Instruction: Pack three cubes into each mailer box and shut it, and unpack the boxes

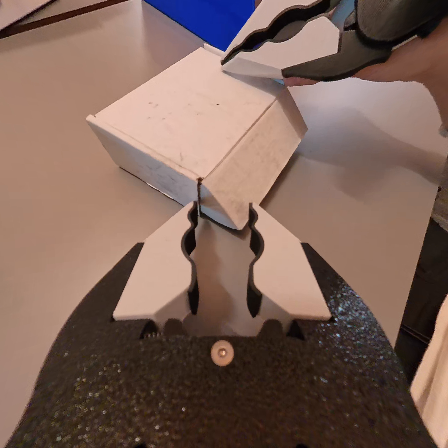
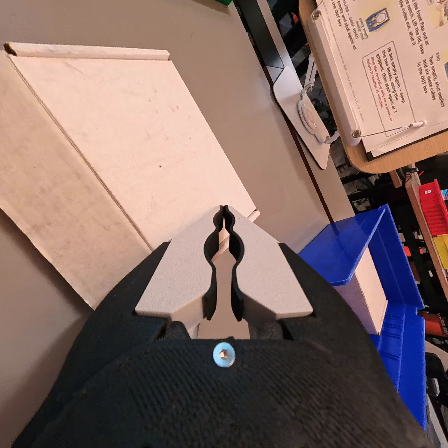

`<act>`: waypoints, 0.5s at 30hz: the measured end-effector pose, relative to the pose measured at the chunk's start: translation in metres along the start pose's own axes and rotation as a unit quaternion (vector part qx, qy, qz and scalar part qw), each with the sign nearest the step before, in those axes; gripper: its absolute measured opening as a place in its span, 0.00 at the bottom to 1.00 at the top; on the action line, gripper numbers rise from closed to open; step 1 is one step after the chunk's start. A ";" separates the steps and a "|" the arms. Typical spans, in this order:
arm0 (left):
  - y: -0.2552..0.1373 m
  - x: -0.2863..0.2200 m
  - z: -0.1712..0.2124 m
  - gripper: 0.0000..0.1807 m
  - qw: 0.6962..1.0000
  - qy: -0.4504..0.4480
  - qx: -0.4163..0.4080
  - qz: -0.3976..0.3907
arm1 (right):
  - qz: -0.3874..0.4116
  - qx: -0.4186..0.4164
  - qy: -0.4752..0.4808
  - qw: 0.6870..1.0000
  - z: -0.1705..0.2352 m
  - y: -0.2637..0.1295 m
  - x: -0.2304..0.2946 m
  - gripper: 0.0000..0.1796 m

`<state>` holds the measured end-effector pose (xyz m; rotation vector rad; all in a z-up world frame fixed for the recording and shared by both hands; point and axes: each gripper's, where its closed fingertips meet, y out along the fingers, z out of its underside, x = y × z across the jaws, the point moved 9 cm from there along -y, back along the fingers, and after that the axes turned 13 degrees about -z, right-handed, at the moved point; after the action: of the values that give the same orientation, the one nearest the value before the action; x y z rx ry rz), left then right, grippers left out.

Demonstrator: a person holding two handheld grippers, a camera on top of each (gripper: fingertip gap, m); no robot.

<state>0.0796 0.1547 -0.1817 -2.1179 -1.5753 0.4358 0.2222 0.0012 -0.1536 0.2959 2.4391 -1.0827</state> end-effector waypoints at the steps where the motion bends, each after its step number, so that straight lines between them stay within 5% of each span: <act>1: -0.001 0.001 0.000 0.22 1.000 -0.005 -0.004 0.004 | -0.003 -0.005 -0.002 1.000 0.001 -0.001 0.000 0.00; 7: -0.015 0.013 0.007 0.26 1.000 -0.002 -0.007 0.004 | -0.028 -0.104 0.068 0.992 0.007 -0.050 -0.012 0.05; 13: -0.027 0.024 0.009 0.26 1.000 0.010 -0.023 -0.006 | -0.061 -0.017 -0.075 0.995 0.039 -0.061 0.026 0.21; 15: -0.026 0.026 0.005 0.26 0.999 0.009 -0.033 -0.011 | -0.084 -0.002 -0.050 0.995 0.047 -0.057 0.029 0.27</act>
<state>0.0636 0.1870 -0.1714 -2.1455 -1.6222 0.3607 0.1909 -0.0714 -0.1583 0.0338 2.4091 -1.1335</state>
